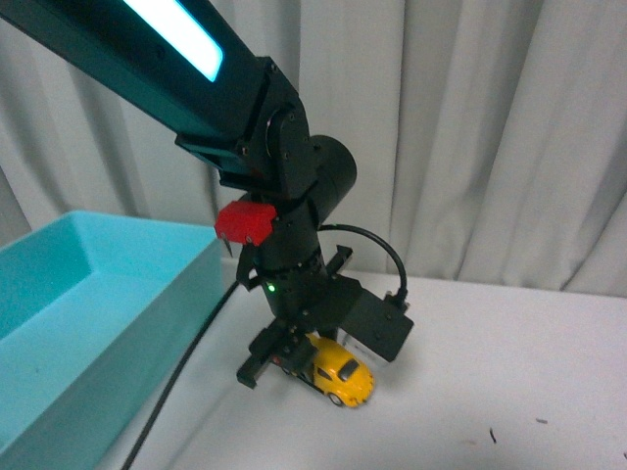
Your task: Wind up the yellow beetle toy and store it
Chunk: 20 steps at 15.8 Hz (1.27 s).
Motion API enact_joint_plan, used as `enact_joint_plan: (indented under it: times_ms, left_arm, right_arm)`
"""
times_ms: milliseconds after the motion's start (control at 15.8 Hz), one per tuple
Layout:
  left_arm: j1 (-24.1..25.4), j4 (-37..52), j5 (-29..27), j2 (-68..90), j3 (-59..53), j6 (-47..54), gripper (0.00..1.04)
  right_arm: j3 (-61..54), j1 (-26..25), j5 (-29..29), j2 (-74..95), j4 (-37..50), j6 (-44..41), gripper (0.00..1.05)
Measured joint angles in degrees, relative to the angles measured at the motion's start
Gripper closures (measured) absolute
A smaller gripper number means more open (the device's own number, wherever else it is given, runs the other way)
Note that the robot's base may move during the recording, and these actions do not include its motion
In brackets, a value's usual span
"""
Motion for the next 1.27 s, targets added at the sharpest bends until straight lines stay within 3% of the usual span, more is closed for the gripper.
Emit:
enact_joint_plan:
  times_ms: [190, 381, 762, 1079, 1269]
  left_arm:
    - [2.0, -2.1, 7.1, -7.8, 3.7, -8.8, 0.64]
    - [10.9, -1.9, 8.7, -14.3, 6.9, -22.9, 0.64]
    - [30.2, -5.6, 1.2, -15.3, 5.3, -50.7, 0.64]
    - [34.5, -3.1, -2.0, -17.9, -6.6, -58.1, 0.64]
    - [35.0, 0.1, -4.4, -15.6, -7.5, -59.1, 0.64]
  right_arm:
    - [0.0, 0.0, 0.0, 0.0, 0.0, 0.0, 0.07]
    - [0.0, 0.0, 0.0, 0.0, 0.0, 0.0, 0.07]
    - [0.0, 0.0, 0.0, 0.0, 0.0, 0.0, 0.07]
    - [0.0, 0.0, 0.0, 0.0, 0.0, 0.0, 0.07]
    - [0.0, 0.0, 0.0, 0.0, 0.0, 0.0, 0.07]
